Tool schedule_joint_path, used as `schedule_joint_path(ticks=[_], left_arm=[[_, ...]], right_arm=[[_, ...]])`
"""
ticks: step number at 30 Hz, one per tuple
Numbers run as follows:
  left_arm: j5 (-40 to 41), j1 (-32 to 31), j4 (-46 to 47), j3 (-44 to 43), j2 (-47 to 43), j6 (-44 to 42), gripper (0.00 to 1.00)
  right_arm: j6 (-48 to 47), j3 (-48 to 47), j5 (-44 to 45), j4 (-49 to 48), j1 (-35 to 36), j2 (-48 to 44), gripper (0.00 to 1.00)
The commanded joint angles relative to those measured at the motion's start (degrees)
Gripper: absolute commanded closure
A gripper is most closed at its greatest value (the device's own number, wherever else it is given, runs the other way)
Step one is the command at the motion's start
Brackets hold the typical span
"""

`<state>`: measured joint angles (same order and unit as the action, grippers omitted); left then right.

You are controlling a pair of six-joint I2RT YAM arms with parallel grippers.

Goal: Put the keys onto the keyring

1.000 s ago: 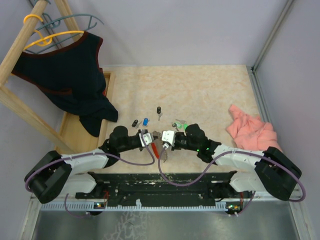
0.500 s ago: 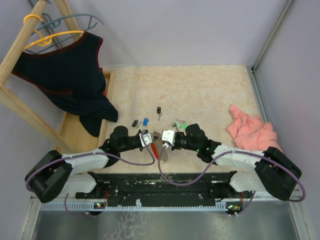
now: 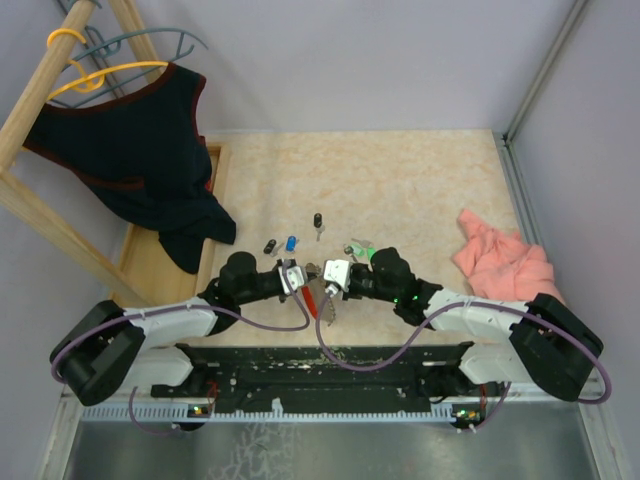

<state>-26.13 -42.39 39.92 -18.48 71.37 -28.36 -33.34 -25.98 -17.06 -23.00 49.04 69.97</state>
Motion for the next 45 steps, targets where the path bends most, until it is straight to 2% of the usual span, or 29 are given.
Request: schedule_joint_path(ticks=[1,45], left_arm=[[-1.5,-0.4,3.1,0.1,0.3,0.1,0.99],[-1.5,-0.4,2.4,0.1,0.0,-0.4,0.99]], right_arm=[[0.9,-2.8,-1.0,-3.1,0.6,0.4,1.00],[1.8,-2.7,0.2,-2.1,0.6,-1.2,1.00]])
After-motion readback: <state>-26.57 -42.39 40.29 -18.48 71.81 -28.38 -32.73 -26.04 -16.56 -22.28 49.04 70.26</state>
